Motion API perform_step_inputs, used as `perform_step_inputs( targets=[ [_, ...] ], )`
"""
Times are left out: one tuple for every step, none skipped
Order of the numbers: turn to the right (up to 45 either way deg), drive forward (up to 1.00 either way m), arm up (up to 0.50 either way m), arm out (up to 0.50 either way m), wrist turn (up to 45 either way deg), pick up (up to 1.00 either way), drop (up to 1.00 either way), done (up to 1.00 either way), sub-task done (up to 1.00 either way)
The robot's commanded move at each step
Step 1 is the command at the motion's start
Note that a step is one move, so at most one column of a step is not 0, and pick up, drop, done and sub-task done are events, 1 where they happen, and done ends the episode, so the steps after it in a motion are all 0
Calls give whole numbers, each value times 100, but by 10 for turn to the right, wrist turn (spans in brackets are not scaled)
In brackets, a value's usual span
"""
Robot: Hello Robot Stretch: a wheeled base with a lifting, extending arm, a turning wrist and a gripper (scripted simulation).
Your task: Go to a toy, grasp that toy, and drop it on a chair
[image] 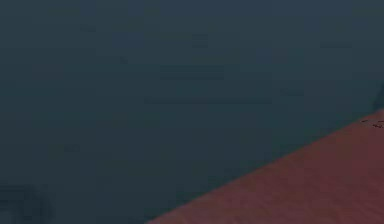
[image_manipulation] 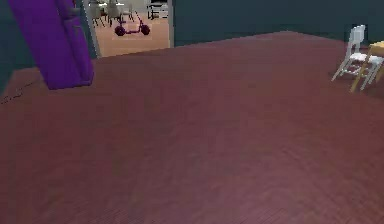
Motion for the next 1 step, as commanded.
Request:
perform_step_inputs(
  targets=[
    [450,0,0,0,0,0,0,0,0]
  ],
)
